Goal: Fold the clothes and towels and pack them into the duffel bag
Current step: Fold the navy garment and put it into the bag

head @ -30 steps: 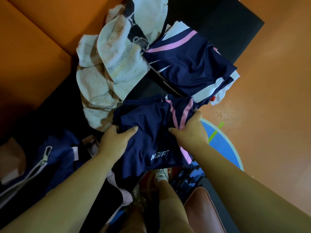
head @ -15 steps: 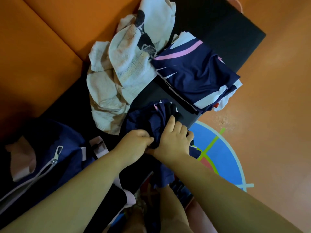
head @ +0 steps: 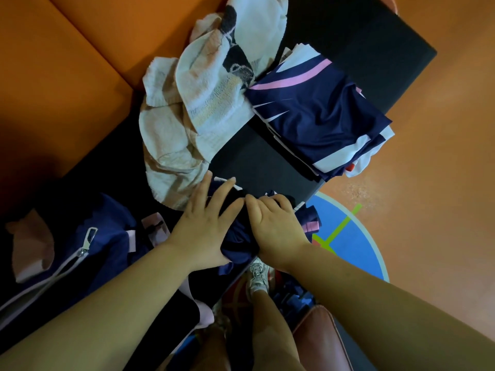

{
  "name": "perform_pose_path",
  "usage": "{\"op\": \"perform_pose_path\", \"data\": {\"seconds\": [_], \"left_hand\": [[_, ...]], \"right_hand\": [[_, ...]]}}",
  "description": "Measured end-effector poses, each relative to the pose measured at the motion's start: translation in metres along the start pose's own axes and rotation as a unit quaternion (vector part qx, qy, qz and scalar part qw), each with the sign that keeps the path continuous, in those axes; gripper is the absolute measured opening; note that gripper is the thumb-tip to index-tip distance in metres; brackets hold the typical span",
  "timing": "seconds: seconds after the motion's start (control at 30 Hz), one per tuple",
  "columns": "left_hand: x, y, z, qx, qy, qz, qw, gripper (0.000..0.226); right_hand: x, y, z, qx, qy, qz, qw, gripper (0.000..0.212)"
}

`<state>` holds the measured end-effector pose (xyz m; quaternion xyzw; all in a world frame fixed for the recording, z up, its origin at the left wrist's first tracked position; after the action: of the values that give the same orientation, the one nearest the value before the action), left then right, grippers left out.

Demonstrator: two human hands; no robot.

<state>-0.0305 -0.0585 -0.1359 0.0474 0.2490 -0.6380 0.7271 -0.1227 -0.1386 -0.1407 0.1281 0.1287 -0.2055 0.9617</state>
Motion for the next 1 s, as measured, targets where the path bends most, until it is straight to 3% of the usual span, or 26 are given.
{"op": "perform_pose_path", "data": {"seconds": [0.1,0.23,0.33,0.47,0.67,0.8,0.9,1.0], "left_hand": [[0.004,0.007,-0.012,-0.086,0.052,0.015,0.995,0.122],[0.018,0.013,-0.006,-0.035,0.086,0.015,0.996,0.147],[0.032,0.015,-0.002,-0.044,0.125,0.015,0.991,0.139],[0.038,0.014,-0.008,-0.076,0.153,-0.003,0.985,0.129],[0.027,0.008,-0.013,-0.108,0.035,0.002,0.994,0.103],[0.016,0.006,-0.015,-0.117,-0.057,-0.002,0.992,0.082],[0.000,0.003,-0.020,-0.132,-0.104,0.005,0.986,0.072],[-0.020,0.003,-0.027,-0.132,-0.117,0.011,0.984,0.089]], "right_hand": [[0.004,0.000,0.000,-0.002,0.011,-0.007,1.000,0.104],[0.000,0.002,0.000,0.001,-0.002,0.009,1.000,0.100],[-0.006,-0.002,0.000,0.018,-0.039,0.019,0.999,0.086],[-0.010,-0.005,-0.005,0.014,-0.060,0.030,0.998,0.089],[-0.003,-0.016,-0.013,-0.008,0.011,-0.051,0.999,0.112],[0.002,-0.016,-0.015,-0.008,0.011,-0.027,1.000,0.083],[0.004,-0.013,-0.017,-0.020,0.006,0.042,0.999,0.077],[0.006,-0.007,-0.015,-0.031,0.017,0.073,0.997,0.074]]}}
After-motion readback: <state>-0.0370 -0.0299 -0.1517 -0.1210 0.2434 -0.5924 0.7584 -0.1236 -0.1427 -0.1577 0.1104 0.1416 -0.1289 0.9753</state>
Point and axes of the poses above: each hand's wrist, its own x-axis towards the middle knuckle, its own z-axis out of the back of the hand, y = z × x, the point moved 5 cm from there along x, towards the middle knuckle, and after that the axes turned 4 degrees about -z, right-handed, at the moved point
